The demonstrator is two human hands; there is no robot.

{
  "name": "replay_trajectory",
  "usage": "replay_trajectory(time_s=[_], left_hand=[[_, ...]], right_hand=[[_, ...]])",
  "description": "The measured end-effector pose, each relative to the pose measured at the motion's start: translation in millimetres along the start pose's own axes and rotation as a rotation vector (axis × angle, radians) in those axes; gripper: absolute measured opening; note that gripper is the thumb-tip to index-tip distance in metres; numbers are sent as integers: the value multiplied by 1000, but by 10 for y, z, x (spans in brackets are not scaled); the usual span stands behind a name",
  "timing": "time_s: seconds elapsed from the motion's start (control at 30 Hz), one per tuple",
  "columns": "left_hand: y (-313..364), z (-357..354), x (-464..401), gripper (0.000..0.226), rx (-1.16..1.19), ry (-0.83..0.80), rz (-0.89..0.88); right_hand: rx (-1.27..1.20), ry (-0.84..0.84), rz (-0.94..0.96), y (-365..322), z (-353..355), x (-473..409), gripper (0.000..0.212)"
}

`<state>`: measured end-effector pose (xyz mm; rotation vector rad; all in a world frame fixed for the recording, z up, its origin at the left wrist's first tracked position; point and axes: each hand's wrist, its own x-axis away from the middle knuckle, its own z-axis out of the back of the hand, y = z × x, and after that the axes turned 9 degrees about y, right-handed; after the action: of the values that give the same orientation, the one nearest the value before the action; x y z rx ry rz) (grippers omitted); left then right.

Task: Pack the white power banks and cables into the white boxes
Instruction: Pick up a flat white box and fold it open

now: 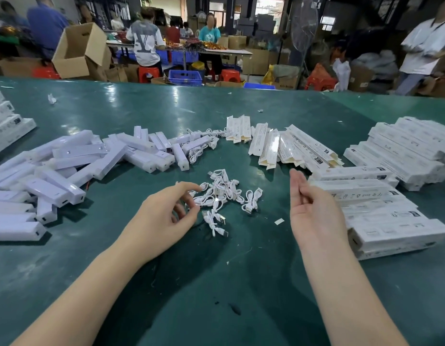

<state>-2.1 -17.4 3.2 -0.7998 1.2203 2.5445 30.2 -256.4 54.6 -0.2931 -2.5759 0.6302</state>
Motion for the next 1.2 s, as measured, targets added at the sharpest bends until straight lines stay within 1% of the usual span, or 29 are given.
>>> replay_trajectory(time_s=[0.07, 0.13, 0.23, 0.27, 0.3, 0.37, 0.43, 0.5, 0.53, 0.6, 0.63, 0.7, 0.73, 0.8, 0.83, 0.87, 0.93, 1.0, 1.03, 1.1, 1.13, 1.2], left_hand=[[6, 8, 0, 35, -13, 4, 5], [12, 14, -3, 30, -35, 5, 12], [28, 16, -1, 21, -84, -2, 4], [37, 17, 2, 19, -97, -5, 2], [46, 20, 5, 17, -106, -8, 2], [60, 28, 4, 15, -122, -17, 4], [80, 34, 2, 14, -144, -29, 2], [93, 40, -1, 13, -170, -38, 8], [98, 44, -3, 12, -184, -39, 12], [106, 51, -7, 11, -204, -43, 11], [111, 57, -12, 11, -207, -47, 7], [118, 72, -15, 11, -207, -57, 4], [121, 78, -14, 12, -207, -59, 10], [122, 89, -16, 11, -218, -60, 16], [122, 93, -17, 11, -226, -60, 13], [123, 98, -17, 11, -232, -59, 8], [123, 110, -23, 11, -241, -54, -1], [120, 115, -26, 11, -247, -48, -9], [116, 114, -27, 10, -251, -44, -10], [108, 107, -29, 10, -256, -31, -7], [104, 101, -30, 10, -253, -23, -1], [108, 96, -32, 10, -225, 7, 31]], right_hand=[[-27, 1, -30, 9, 25, -14, 26], [32, -3, -49, 12, 39, -31, 21], [155, 11, -69, 4, 59, -61, 41], [197, 20, -71, 4, 53, -53, 45], [248, 26, -66, 11, 51, -48, 45], [391, 3, -62, 56, 22, -28, 37], [567, -86, -55, 121, -59, -25, 24], [773, -200, 11, 194, -196, -45, 16], [907, -235, 97, 238, -284, -75, 19], [1198, -273, 301, 340, -463, -210, 39], [1323, -281, 361, 397, -541, -299, 49], [1565, -236, 396, 519, -658, -523, 60], [1690, -167, 406, 565, -693, -645, 60], [1899, -13, 416, 608, -725, -858, 53], [1961, 30, 426, 618, -729, -943, 47], [1990, 50, 447, 624, -725, -1011, 43], [1950, 67, 506, 634, -704, -1130, 40], [1797, 133, 572, 633, -675, -1191, 38], [1696, 147, 618, 625, -670, -1186, 33], [1444, 119, 727, 598, -660, -1100, 22], [1321, 82, 776, 584, -648, -1011, 24], [1157, -15, 860, 570, -595, -753, 38]])
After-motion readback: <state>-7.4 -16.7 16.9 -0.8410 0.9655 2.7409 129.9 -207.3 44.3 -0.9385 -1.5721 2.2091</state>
